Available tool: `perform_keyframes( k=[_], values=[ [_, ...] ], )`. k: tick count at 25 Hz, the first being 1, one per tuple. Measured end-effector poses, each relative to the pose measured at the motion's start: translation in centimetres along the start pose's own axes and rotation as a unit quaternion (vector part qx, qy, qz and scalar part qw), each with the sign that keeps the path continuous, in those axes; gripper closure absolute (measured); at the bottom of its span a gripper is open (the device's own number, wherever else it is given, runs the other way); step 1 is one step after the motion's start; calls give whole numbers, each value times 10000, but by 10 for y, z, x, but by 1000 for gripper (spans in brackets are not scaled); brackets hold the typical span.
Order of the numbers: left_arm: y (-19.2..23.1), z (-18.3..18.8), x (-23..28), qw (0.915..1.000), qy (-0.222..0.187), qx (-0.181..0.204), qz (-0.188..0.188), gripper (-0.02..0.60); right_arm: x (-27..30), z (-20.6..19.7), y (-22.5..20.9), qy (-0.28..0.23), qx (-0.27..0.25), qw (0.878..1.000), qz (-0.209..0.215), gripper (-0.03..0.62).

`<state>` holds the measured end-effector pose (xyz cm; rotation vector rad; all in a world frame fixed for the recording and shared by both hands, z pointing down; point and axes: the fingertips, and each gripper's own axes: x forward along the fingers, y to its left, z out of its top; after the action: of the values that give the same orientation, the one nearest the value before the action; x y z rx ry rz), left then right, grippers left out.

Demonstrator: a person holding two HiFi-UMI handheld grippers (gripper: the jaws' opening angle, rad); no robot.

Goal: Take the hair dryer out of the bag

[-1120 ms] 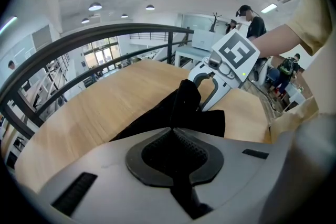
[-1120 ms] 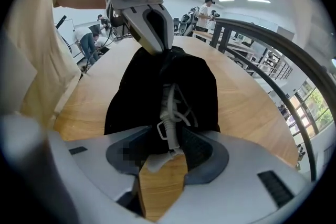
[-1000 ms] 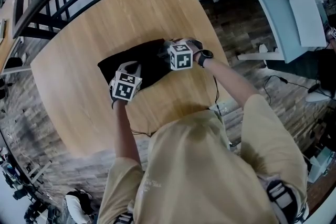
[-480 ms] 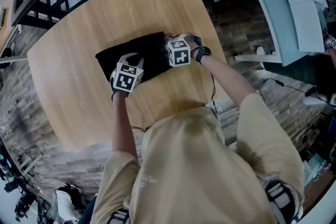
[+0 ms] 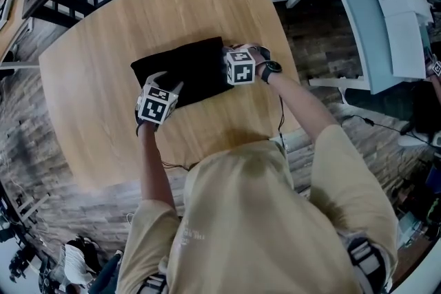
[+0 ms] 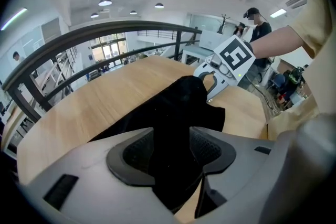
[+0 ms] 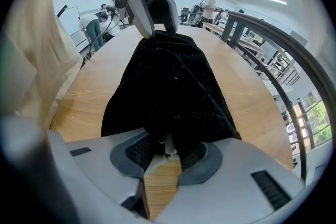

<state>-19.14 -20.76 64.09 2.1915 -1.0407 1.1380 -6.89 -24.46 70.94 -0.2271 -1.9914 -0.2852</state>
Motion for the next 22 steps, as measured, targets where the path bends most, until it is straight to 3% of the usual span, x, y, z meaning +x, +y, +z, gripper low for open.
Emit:
perform_keyframes(
  k=[3,7,14,18,22],
  values=[
    [6,-17,2,9990,341,262,105,360,1,-1,-1,26,-21,10000,-21,499],
    [9,-37,12,9886,1025,1050,340,393,0,1,1,25,23,10000,-8,499],
    [8,-47,10,9888,1082,999,233,491,-1,3,3,-51,111,9999,-66,500],
    [13,-46,4,9910,970,851,362,556,-3,2,4,-25,119,9999,-103,502],
    [20,-49,-1,9906,1011,797,467,563,-5,-3,7,23,84,9999,-132,503]
  ],
)
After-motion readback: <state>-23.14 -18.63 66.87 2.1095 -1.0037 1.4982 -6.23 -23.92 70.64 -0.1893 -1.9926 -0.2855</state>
